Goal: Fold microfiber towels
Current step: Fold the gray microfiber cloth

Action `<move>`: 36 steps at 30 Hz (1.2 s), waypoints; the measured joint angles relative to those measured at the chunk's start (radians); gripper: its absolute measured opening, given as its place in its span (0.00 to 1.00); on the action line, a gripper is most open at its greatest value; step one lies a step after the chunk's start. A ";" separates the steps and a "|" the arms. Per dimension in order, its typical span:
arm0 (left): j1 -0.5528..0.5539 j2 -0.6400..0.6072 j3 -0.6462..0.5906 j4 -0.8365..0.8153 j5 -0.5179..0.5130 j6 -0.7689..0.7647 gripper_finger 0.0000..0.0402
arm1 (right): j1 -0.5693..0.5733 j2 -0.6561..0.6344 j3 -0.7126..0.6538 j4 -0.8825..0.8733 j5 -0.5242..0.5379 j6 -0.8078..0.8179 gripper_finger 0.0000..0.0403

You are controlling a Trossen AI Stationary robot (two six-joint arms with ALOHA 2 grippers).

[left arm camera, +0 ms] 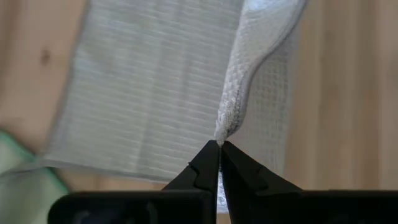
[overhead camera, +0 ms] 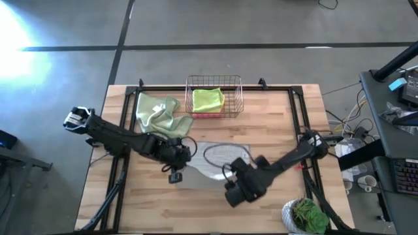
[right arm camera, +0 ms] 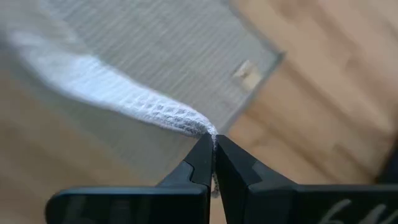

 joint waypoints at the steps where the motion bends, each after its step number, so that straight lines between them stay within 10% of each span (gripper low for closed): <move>1: 0.018 0.000 -0.002 0.000 -0.001 0.003 0.00 | -0.018 -0.007 -0.017 -0.001 0.000 -0.017 0.02; 36: 0.255 0.055 -0.038 0.012 -0.094 0.160 0.05 | -0.264 -0.018 -0.282 0.064 0.013 -0.138 0.07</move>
